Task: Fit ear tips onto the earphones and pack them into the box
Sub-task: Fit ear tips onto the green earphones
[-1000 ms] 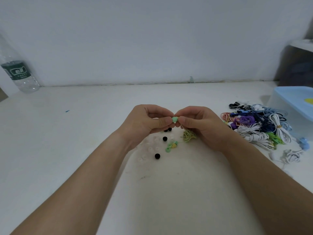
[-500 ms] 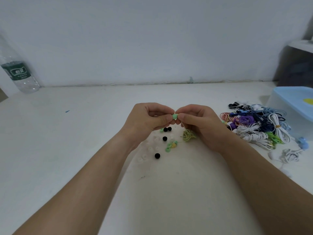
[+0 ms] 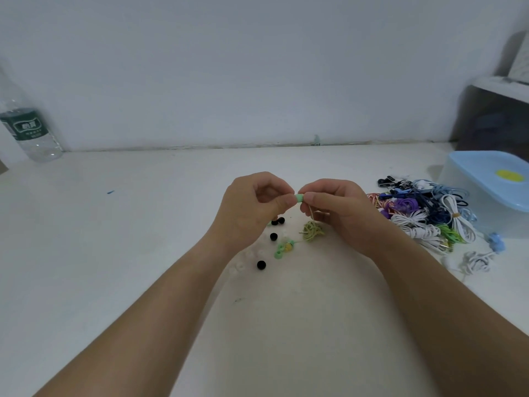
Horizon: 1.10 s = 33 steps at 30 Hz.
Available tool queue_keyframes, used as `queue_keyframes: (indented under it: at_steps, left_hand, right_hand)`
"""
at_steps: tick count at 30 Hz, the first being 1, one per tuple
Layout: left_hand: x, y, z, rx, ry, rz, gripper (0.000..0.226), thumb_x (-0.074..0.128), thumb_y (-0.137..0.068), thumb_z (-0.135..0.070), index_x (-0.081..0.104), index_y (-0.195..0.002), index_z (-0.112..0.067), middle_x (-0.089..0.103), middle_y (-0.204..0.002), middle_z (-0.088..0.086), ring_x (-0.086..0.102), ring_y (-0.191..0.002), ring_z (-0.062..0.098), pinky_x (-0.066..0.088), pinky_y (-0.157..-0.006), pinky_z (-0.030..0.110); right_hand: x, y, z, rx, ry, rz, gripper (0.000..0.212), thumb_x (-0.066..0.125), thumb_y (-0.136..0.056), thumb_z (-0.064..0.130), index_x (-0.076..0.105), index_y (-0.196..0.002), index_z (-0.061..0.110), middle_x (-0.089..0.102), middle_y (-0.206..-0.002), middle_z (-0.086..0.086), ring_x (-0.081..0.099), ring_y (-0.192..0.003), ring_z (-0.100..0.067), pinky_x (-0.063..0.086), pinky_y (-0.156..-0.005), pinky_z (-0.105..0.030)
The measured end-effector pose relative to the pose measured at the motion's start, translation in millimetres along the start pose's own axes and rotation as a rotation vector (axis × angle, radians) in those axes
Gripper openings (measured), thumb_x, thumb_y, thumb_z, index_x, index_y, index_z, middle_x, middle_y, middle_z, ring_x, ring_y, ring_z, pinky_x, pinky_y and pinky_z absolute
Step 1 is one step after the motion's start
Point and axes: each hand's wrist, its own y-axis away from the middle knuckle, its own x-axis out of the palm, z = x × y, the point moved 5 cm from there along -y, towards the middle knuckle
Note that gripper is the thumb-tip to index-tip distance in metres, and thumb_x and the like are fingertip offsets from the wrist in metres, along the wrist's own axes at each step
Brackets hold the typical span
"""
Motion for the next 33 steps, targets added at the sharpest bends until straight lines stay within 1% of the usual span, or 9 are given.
queue_keyframes:
  at_steps: [4, 9, 16, 19, 21, 24, 26, 29, 33]
  left_hand:
    - [5, 2, -6, 0.010, 0.061, 0.004, 0.005, 0.076, -0.087, -0.009, 0.074, -0.091, -0.008, 0.075, -0.079, 0.007, 0.072, -0.074, 0.022, 0.060, -0.066, 0.030]
    - [7, 5, -10, 0.007, 0.100, -0.006, 0.008, 0.077, -0.087, -0.008, 0.074, -0.094, -0.007, 0.075, -0.078, 0.007, 0.072, -0.076, 0.024, 0.060, -0.068, 0.030]
    - [13, 5, -11, 0.003, 0.083, -0.028, 0.008, 0.079, -0.084, -0.012, 0.076, -0.091, -0.010, 0.076, -0.076, 0.006, 0.074, -0.075, 0.027, 0.062, -0.071, 0.039]
    - [15, 5, -11, -0.009, 0.074, 0.000, 0.010, 0.075, -0.089, -0.014, 0.074, -0.098, -0.014, 0.077, -0.081, 0.003, 0.074, -0.079, 0.021, 0.062, -0.073, 0.036]
    - [13, 4, -8, -0.001, -0.031, 0.004, 0.011, 0.070, -0.093, -0.018, 0.072, -0.103, -0.021, 0.077, -0.085, -0.005, 0.072, -0.082, 0.013, 0.058, -0.075, 0.026]
    - [15, 6, -5, 0.003, -0.358, 0.081, 0.015, 0.072, -0.089, -0.035, 0.069, -0.103, -0.032, 0.072, -0.092, -0.019, 0.063, -0.088, 0.001, 0.047, -0.077, 0.016]
    - [22, 8, -3, -0.009, -0.564, 0.180, 0.026, 0.074, -0.082, -0.049, 0.069, -0.104, -0.037, 0.067, -0.102, -0.021, 0.054, -0.095, 0.001, 0.042, -0.082, 0.021]
    - [31, 8, -3, -0.013, -0.800, 0.240, 0.032, 0.072, -0.078, -0.061, 0.071, -0.103, -0.041, 0.060, -0.112, -0.016, 0.046, -0.102, 0.011, 0.041, -0.092, 0.032]
    - [34, 7, -6, 0.006, -0.796, 0.204, 0.021, 0.072, -0.082, -0.056, 0.073, -0.098, -0.043, 0.060, -0.110, -0.014, 0.047, -0.101, 0.013, 0.041, -0.090, 0.033]
  right_hand:
    - [0, 4, 4, -0.027, -0.014, -0.031, 0.009, 0.068, -0.077, 0.018, 0.075, -0.083, 0.016, 0.068, -0.073, -0.006, 0.058, -0.070, -0.016, 0.044, -0.072, -0.031]
    - [-2, 5, 7, -0.050, -0.001, -0.056, 0.006, 0.070, -0.077, 0.018, 0.075, -0.081, 0.017, 0.067, -0.074, -0.006, 0.057, -0.072, -0.018, 0.045, -0.072, -0.031]
    - [-6, 7, 11, -0.051, 0.010, -0.099, 0.007, 0.068, -0.076, 0.016, 0.074, -0.079, 0.015, 0.064, -0.070, -0.005, 0.056, -0.069, -0.016, 0.046, -0.068, -0.028]
    - [-8, 8, 12, -0.050, 0.006, -0.122, 0.007, 0.068, -0.076, 0.016, 0.075, -0.078, 0.016, 0.063, -0.070, -0.005, 0.054, -0.070, -0.017, 0.046, -0.068, -0.028]
    - [-9, 9, 13, -0.048, -0.003, -0.138, 0.008, 0.067, -0.076, 0.016, 0.075, -0.077, 0.017, 0.063, -0.070, -0.004, 0.053, -0.070, -0.018, 0.045, -0.067, -0.028]
    - [-13, 11, 16, -0.052, -0.034, -0.161, 0.008, 0.068, -0.076, 0.018, 0.076, -0.076, 0.020, 0.063, -0.068, -0.002, 0.051, -0.067, -0.018, 0.045, -0.067, -0.027]
    - [-14, 11, 17, -0.060, -0.063, -0.168, 0.009, 0.068, -0.077, 0.018, 0.076, -0.076, 0.021, 0.062, -0.068, -0.001, 0.049, -0.065, -0.017, 0.044, -0.065, -0.026]
    - [-16, 12, 18, -0.067, -0.094, -0.181, 0.008, 0.067, -0.078, 0.017, 0.075, -0.079, 0.018, 0.062, -0.068, -0.001, 0.049, -0.065, -0.017, 0.043, -0.065, -0.027]
    - [-19, 13, 21, -0.084, -0.147, -0.204, 0.010, 0.066, -0.079, 0.017, 0.072, -0.085, 0.012, 0.061, -0.068, -0.001, 0.048, -0.066, -0.016, 0.041, -0.064, -0.028]
